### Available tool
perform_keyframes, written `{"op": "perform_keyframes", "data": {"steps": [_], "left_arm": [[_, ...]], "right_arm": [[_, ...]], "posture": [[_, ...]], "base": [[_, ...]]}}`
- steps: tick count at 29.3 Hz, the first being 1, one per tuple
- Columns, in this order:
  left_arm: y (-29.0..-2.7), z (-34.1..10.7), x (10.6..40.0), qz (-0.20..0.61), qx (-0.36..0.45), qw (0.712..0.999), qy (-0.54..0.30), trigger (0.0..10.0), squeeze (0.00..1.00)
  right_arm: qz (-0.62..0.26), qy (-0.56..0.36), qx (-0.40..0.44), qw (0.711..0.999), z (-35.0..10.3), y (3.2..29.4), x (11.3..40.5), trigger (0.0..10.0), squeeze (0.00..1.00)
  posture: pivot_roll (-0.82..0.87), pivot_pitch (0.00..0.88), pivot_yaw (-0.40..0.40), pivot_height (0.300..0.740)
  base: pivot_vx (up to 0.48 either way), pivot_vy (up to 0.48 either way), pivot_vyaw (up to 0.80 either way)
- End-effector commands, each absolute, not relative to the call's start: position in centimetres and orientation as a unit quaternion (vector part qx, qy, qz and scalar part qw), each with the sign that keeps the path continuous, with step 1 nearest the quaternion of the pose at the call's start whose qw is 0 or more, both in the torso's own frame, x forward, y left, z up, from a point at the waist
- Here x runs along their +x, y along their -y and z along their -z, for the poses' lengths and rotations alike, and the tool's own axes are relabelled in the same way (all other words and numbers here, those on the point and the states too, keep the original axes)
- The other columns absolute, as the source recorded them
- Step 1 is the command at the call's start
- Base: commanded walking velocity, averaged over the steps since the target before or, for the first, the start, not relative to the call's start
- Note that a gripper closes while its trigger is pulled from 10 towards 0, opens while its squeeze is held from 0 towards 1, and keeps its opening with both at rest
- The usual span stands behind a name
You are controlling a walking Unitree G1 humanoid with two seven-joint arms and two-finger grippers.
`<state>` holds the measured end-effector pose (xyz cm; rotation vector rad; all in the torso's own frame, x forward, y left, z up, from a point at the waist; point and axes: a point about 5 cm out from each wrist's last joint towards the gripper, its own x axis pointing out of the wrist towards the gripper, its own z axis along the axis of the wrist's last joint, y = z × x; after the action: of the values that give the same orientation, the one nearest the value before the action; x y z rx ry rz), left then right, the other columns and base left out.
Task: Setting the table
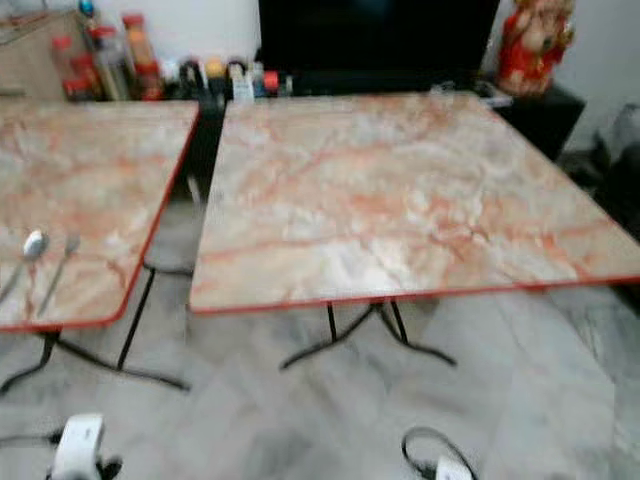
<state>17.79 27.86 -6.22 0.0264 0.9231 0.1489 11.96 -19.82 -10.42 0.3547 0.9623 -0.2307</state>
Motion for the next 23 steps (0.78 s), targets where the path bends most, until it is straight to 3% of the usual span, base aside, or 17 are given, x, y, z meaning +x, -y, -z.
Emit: {"op": "perform_keyframes", "data": {"steps": [1, 16, 20, 23], "left_arm": [[-27.53, 6.17, 18.17, -0.066, 0.014, 0.893, -0.445, 10.0, 0.00], [-27.67, 6.13, 18.14, -0.065, 0.016, 0.893, -0.445, 10.0, 0.00], [-27.75, 6.09, 18.17, -0.065, 0.018, 0.893, -0.445, 10.0, 0.00], [-27.78, 6.07, 18.17, -0.066, 0.018, 0.893, -0.444, 10.0, 0.00]], "right_arm": [[0.117, -0.458, 0.163, 0.866, 10.35, 20.46, 11.82, 10.0, 0.00], [0.111, -0.455, 0.151, 0.871, 10.28, 20.46, 11.92, 10.0, 0.00], [0.113, -0.455, 0.156, 0.869, 10.31, 20.38, 11.91, 10.0, 0.00], [0.116, -0.456, 0.164, 0.867, 10.35, 20.31, 11.85, 10.0, 0.00]], "posture": [[0.01, 0.000, 0.025, 0.736], [0.02, 0.000, 0.032, 0.736], [0.02, 0.000, 0.034, 0.736], [0.03, 0.000, 0.035, 0.736]], "base": [[0.000, 0.371, 0.00], [0.000, 0.378, 0.00], [0.000, 0.380, 0.78], [0.000, 0.379, 0.00]]}}
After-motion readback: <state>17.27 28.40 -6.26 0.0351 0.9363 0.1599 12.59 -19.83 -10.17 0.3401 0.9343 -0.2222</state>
